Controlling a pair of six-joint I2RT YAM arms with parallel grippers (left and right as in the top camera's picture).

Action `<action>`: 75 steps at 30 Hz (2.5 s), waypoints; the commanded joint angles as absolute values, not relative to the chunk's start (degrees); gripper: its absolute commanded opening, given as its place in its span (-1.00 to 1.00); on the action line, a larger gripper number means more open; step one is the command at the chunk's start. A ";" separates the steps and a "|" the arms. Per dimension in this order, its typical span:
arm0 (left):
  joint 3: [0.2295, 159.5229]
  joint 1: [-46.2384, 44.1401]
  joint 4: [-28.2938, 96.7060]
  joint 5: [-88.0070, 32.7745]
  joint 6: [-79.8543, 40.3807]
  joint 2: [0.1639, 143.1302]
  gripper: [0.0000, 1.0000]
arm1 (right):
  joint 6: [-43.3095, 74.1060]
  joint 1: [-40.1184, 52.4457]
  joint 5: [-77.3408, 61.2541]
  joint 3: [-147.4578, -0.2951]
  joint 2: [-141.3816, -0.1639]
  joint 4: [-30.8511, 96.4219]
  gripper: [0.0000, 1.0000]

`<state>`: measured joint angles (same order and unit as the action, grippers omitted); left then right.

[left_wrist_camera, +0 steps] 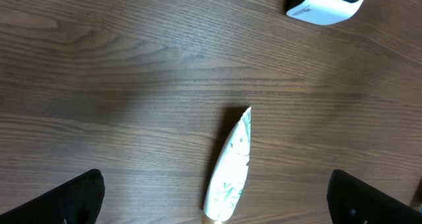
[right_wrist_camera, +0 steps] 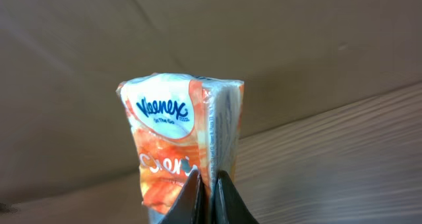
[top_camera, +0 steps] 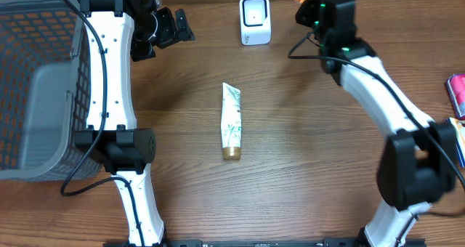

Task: Scan the item barcode
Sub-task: 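Hold the packet at the scanner, then carry it to the right edge, then swing the right gripper back toward the Pantene tube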

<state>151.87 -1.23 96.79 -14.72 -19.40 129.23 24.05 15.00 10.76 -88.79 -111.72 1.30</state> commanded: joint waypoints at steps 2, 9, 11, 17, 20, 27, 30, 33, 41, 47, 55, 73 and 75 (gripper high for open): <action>152.29 -1.15 96.82 -14.55 -19.73 128.64 1.00 | -2.57 18.26 26.28 -97.71 -120.49 3.75 -0.92; 152.29 -1.15 96.82 -14.55 -19.73 128.64 1.00 | -34.11 24.60 32.84 -101.43 -127.76 -0.21 -0.93; 152.29 -1.15 96.82 -14.55 -19.73 128.64 1.00 | -38.61 26.13 32.73 -101.41 -128.90 -2.07 -0.93; 152.29 -1.15 96.82 -14.55 -19.73 128.64 0.99 | -45.52 28.86 29.50 -101.41 -129.97 -3.81 -0.93; 152.29 -1.15 96.82 -14.55 -19.73 128.64 0.99 | -45.78 28.93 29.56 -101.36 -130.87 -3.77 -0.93; 152.31 -1.15 96.82 -14.55 -19.73 128.64 0.99 | -46.72 28.47 35.79 -101.36 -131.17 -7.81 -0.93; 152.29 -1.15 96.82 -14.55 -19.73 128.64 0.99 | -44.77 26.72 44.73 -101.41 -131.15 -15.53 -0.93; 152.31 -1.15 96.82 -14.55 -19.73 128.64 0.99 | -39.22 24.51 52.82 -102.26 -130.58 -17.04 -0.93; 152.29 -1.15 96.82 -14.55 -19.73 128.64 0.99 | -5.30 10.94 57.06 -103.66 -119.77 15.68 -0.93; 152.29 -1.15 96.82 -14.55 -19.73 128.64 1.00 | 23.44 -6.44 35.81 -103.66 -107.37 44.82 -0.93; 152.29 -1.15 96.82 -14.55 -19.73 128.64 1.00 | 30.46 -35.70 12.51 -101.41 -104.79 60.62 -0.93; 152.31 -1.15 96.82 -14.55 -19.73 128.64 1.00 | 30.44 -49.25 5.50 -90.04 -105.69 52.10 -0.43; 152.29 -1.15 96.82 -14.55 -19.73 128.64 0.99 | 30.44 -49.25 5.48 -90.04 -105.69 52.12 -0.34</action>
<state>151.87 -1.23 96.73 -14.70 -19.40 129.23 30.20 -49.15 4.95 -90.39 -105.43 52.56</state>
